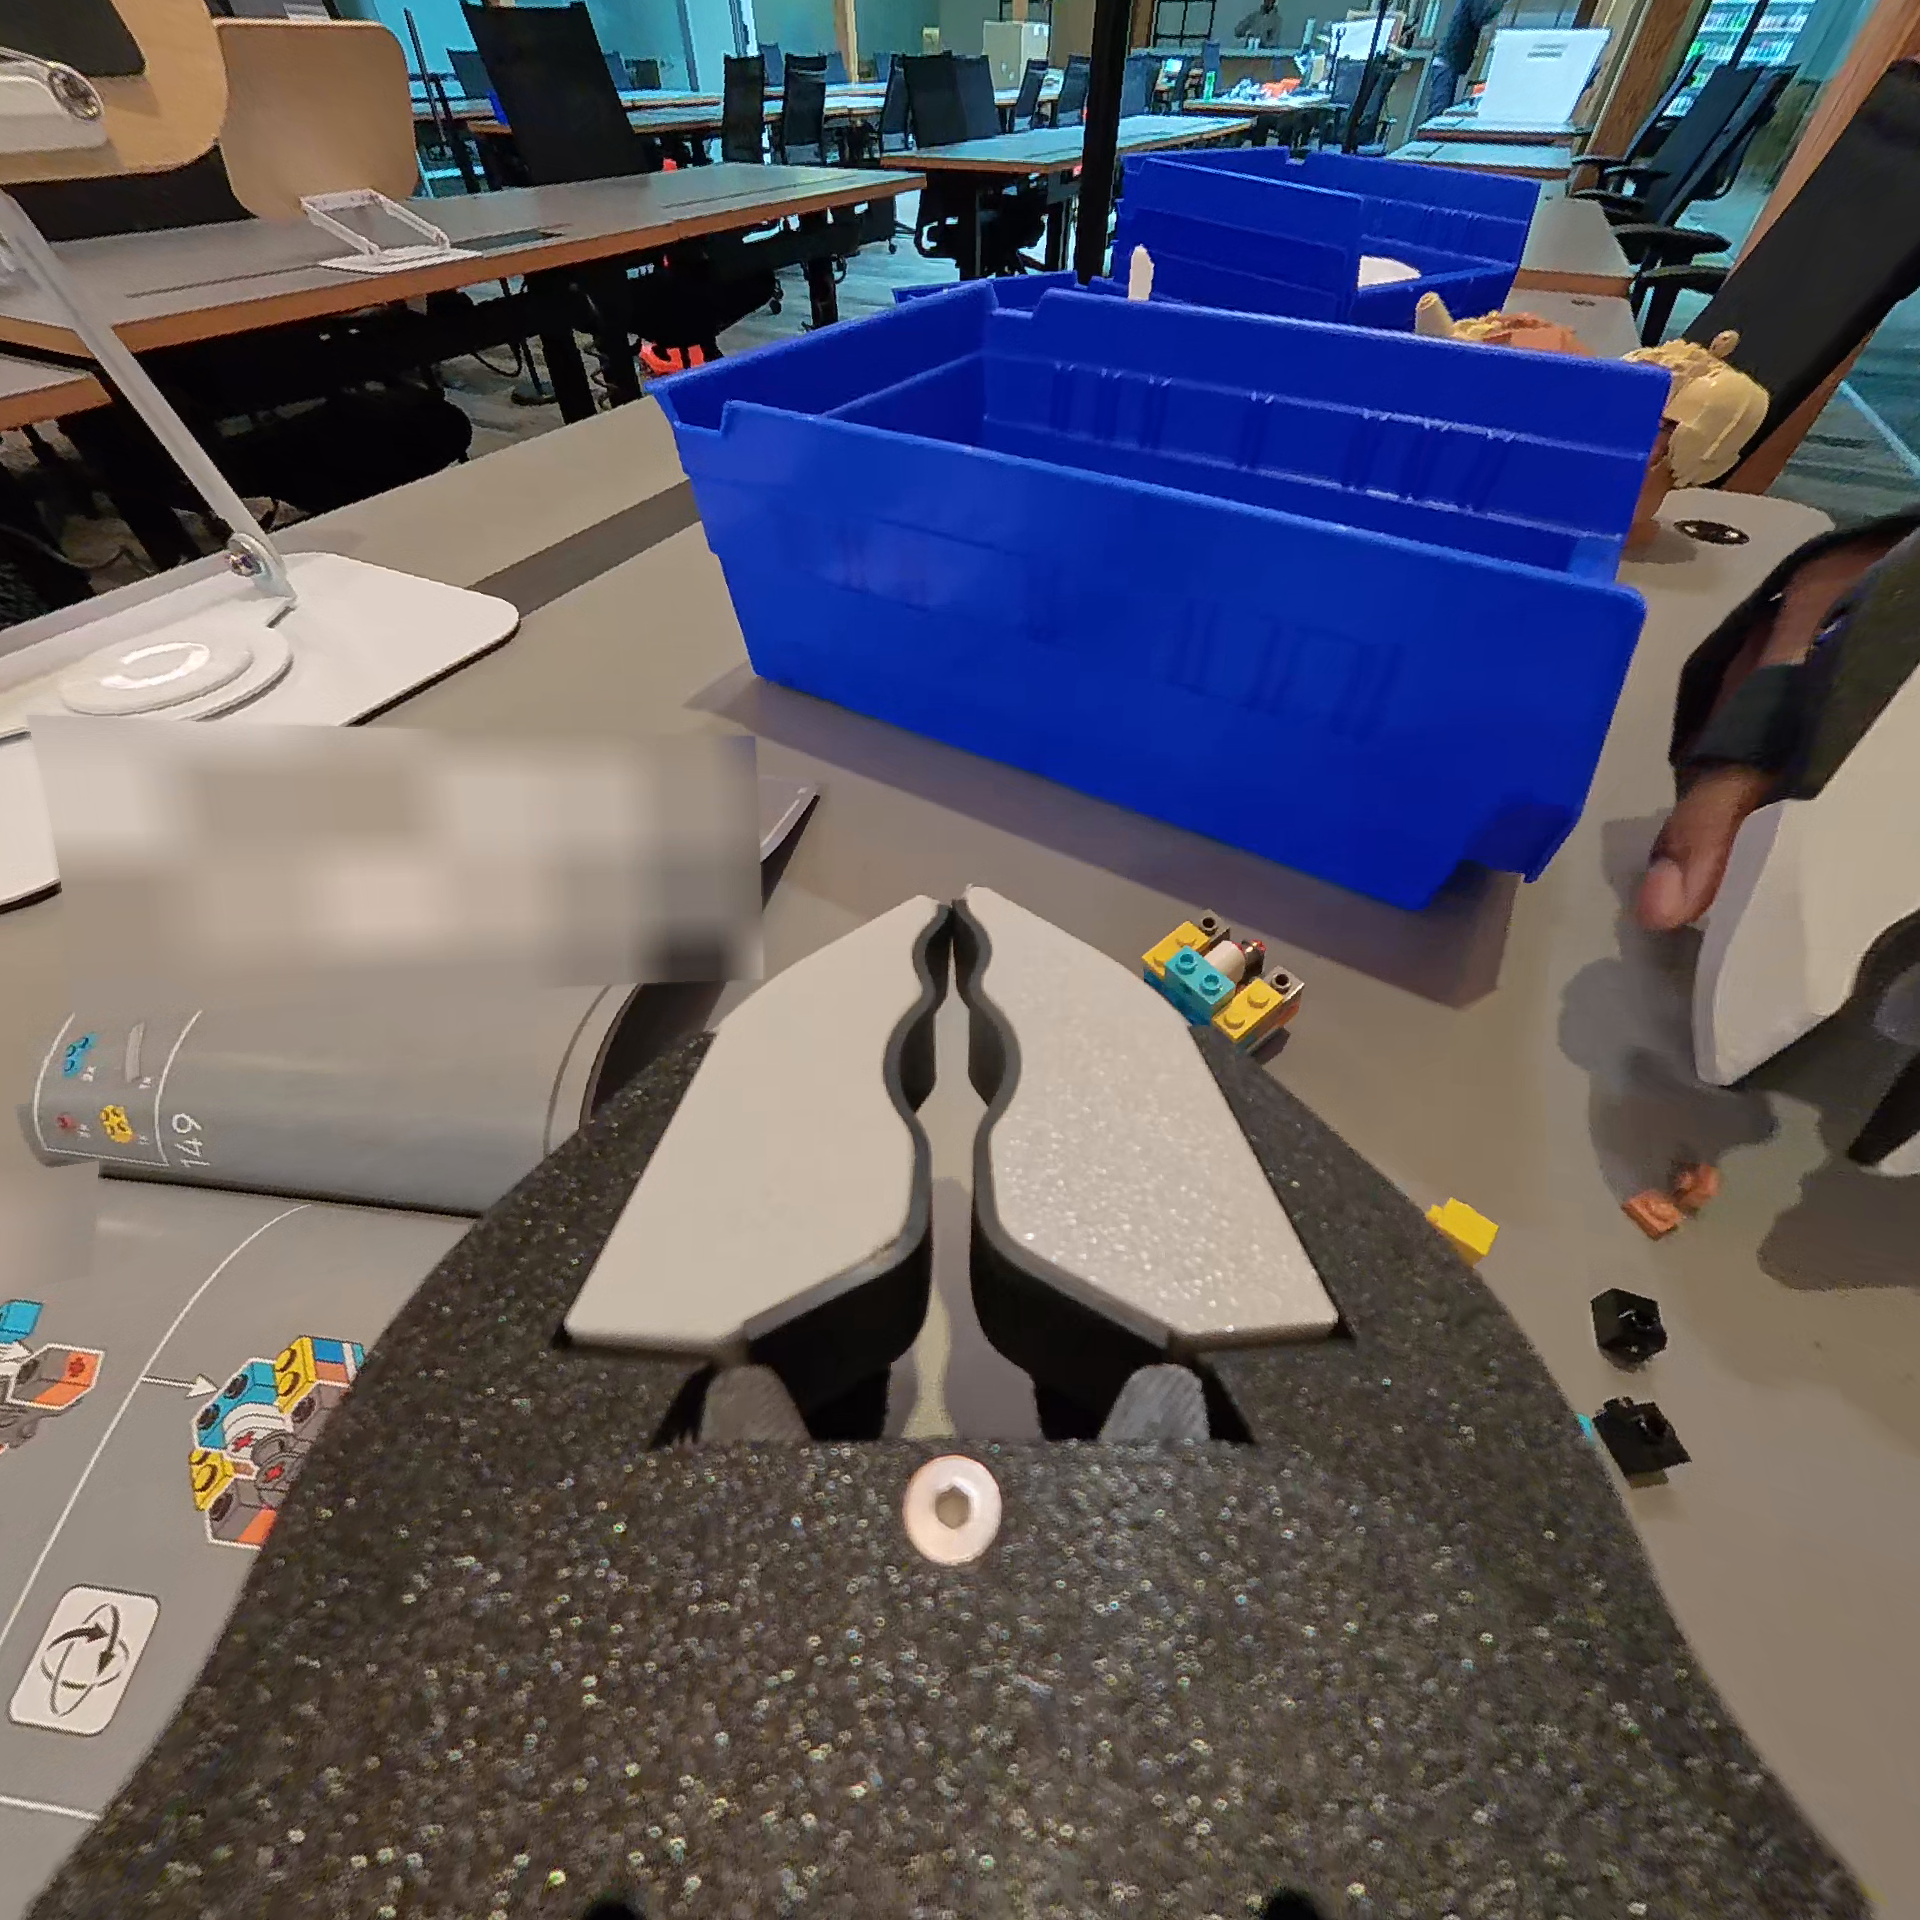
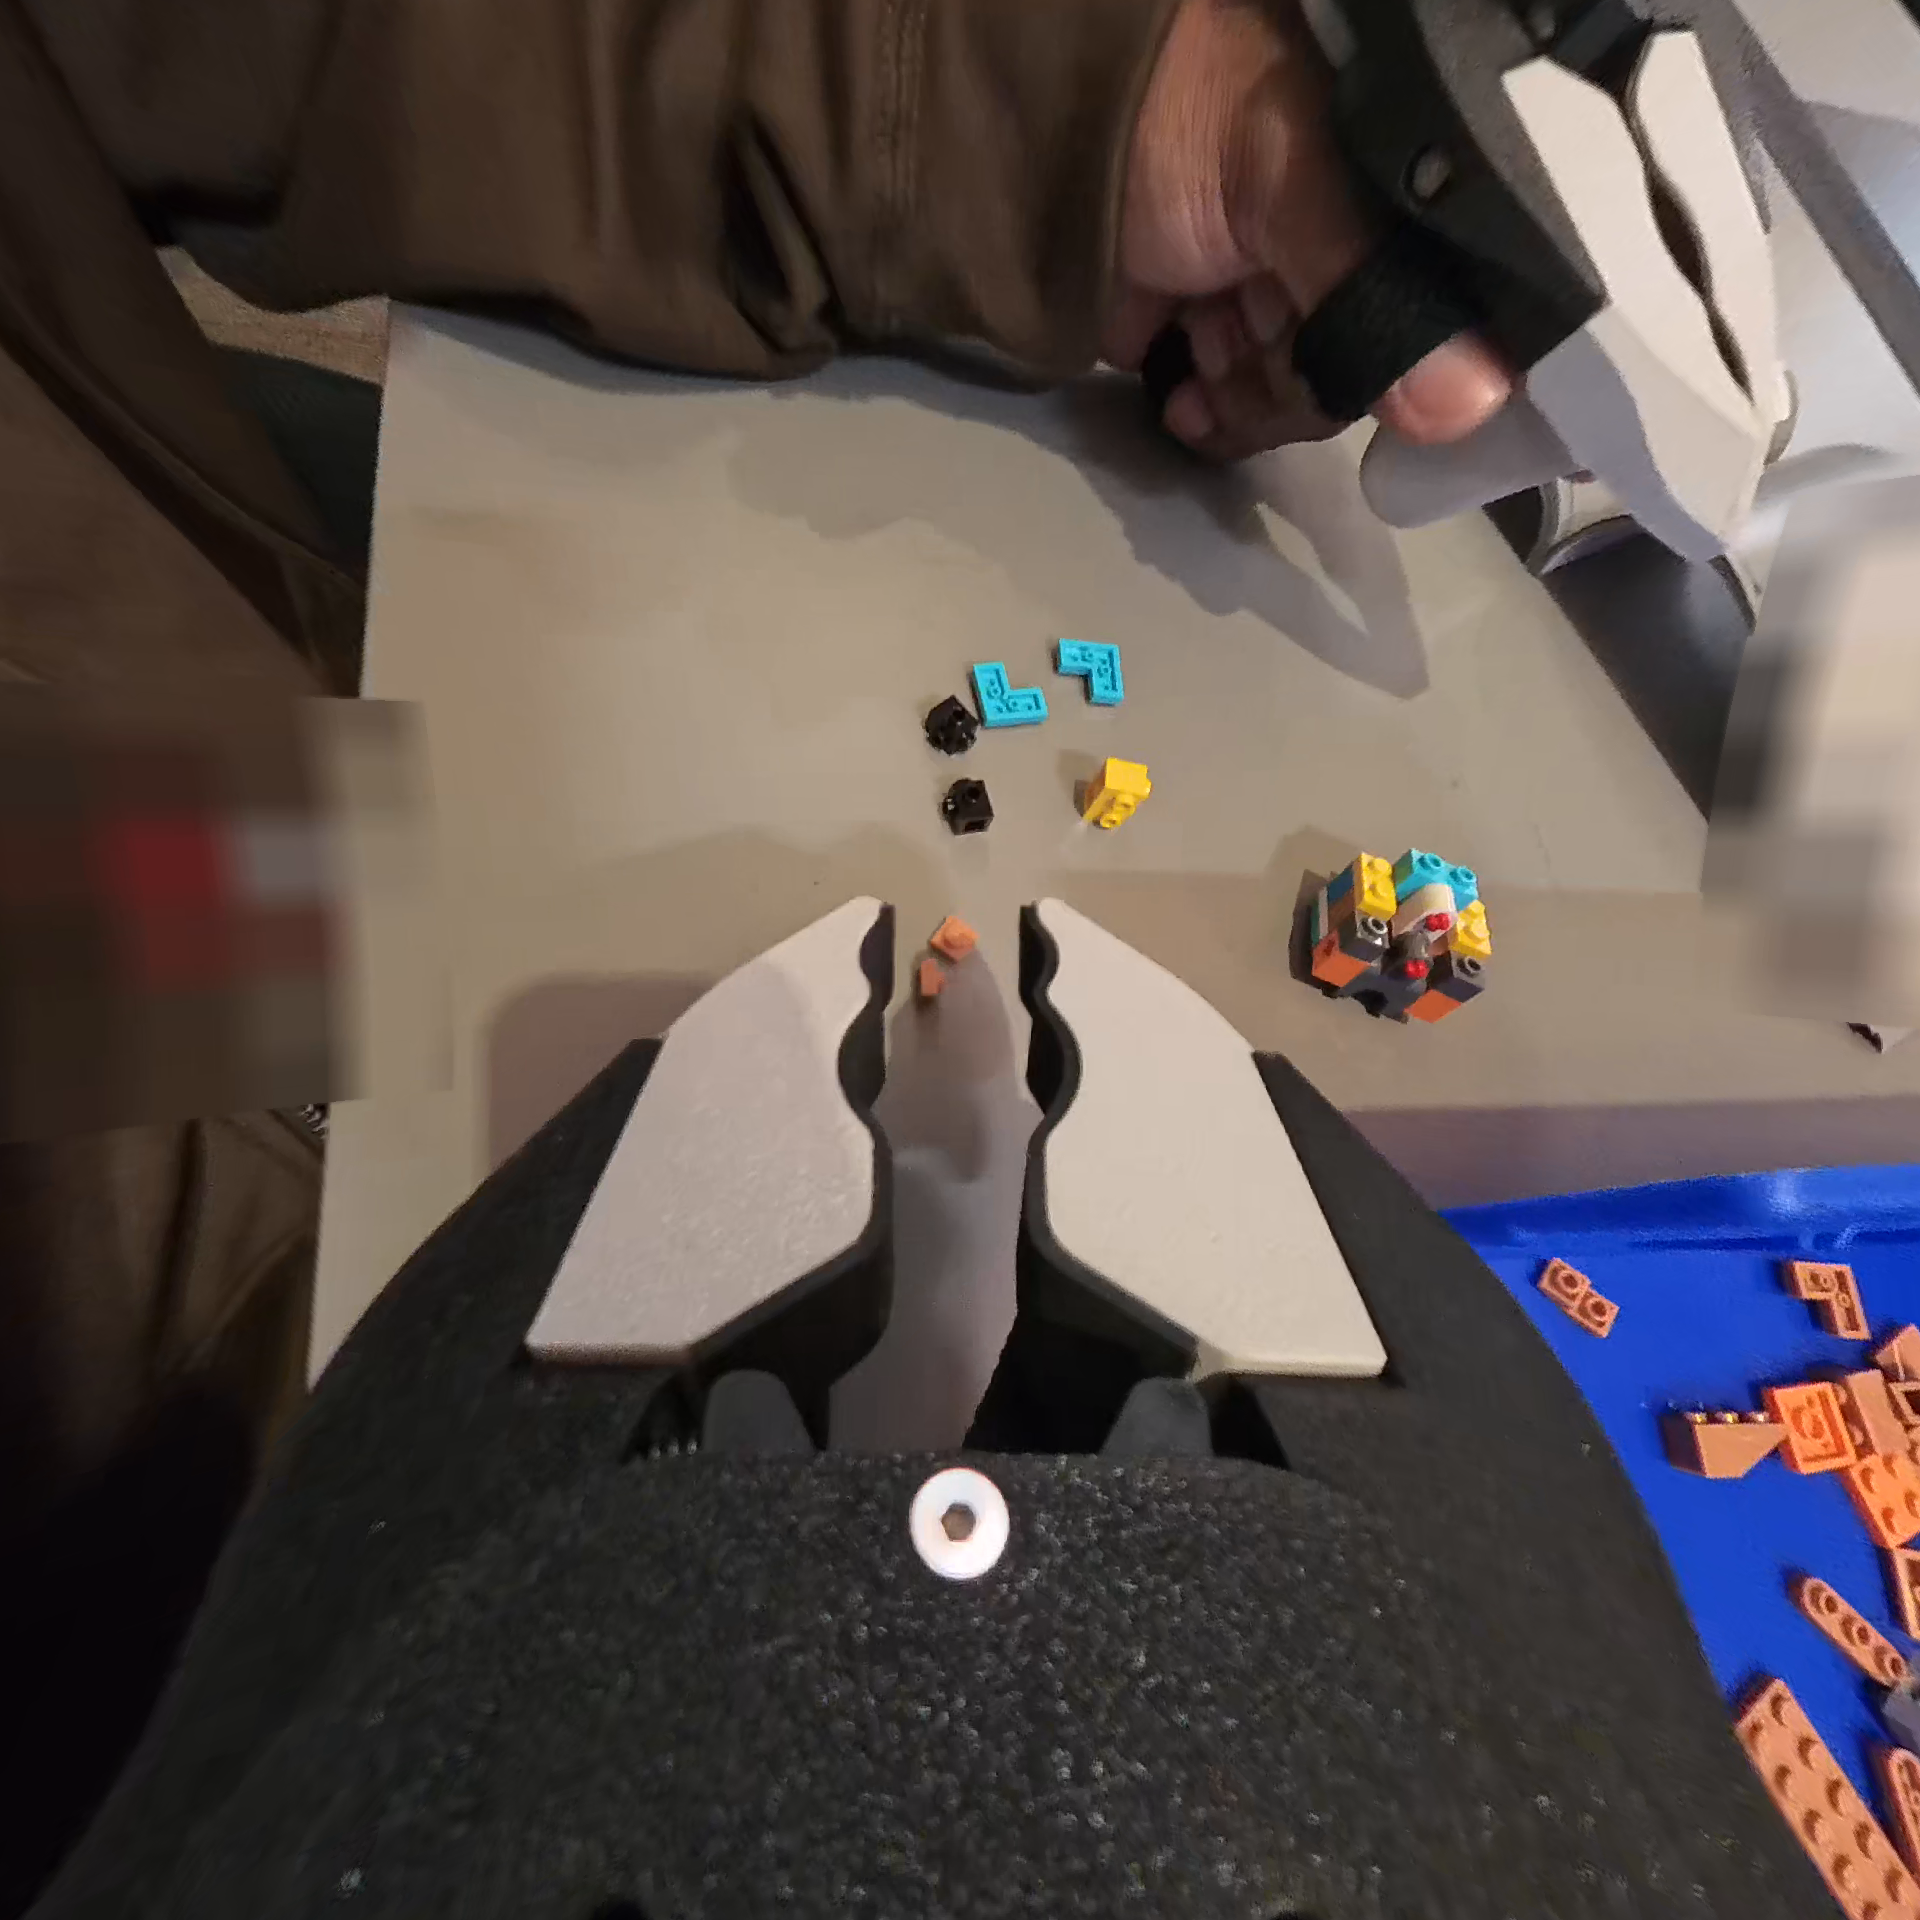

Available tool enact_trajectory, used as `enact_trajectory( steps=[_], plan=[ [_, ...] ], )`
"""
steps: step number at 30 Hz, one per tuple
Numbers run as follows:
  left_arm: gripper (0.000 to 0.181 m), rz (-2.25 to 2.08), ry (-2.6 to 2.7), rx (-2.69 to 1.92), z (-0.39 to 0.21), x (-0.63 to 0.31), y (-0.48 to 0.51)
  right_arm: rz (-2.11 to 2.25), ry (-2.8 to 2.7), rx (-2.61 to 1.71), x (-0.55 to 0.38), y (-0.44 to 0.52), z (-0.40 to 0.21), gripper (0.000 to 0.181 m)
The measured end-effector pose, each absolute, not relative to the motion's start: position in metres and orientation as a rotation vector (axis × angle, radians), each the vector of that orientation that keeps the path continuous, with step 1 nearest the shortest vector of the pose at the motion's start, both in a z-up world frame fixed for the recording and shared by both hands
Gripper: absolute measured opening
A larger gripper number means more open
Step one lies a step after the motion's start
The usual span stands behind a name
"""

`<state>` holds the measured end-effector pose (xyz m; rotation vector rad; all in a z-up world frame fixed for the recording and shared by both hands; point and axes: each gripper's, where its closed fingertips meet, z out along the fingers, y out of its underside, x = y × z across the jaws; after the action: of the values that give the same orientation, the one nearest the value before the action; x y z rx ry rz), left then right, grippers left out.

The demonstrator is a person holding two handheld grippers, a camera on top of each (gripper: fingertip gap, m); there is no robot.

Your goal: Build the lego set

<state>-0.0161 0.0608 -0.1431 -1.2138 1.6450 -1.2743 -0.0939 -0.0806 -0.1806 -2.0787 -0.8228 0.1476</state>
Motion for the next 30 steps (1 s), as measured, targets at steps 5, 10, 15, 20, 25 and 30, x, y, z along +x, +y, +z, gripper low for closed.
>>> enact_trajectory(
  steps=[5,10,15,20,25,30],
  plan=[
    [0.0,-1.261,1.729,-1.213,-0.151,-0.021,0.057,0.172,-0.801,-2.077,-0.084,-0.077,-0.189,0.023],
    [0.0,-1.219,1.789,-1.17,-0.156,-0.031,0.051,0.241,-0.749,-2.003,-0.079,-0.079,-0.184,0.023],
    [0.0,-1.217,1.79,-1.118,-0.153,-0.04,0.045,0.313,-0.721,-1.932,-0.073,-0.082,-0.171,0.021],
    [0.0,-1.253,1.771,-1.146,-0.151,-0.04,0.048,0.339,-0.712,-1.933,-0.069,-0.081,-0.17,0.021],
    [0.0,-1.294,1.737,-1.174,-0.148,-0.04,0.052,0.372,-0.692,-1.94,-0.065,-0.08,-0.17,0.021],
    [0.0,-1.301,1.739,-1.18,-0.148,-0.04,0.052,0.44,-0.647,-1.944,-0.061,-0.078,-0.167,0.021]
  ],
)
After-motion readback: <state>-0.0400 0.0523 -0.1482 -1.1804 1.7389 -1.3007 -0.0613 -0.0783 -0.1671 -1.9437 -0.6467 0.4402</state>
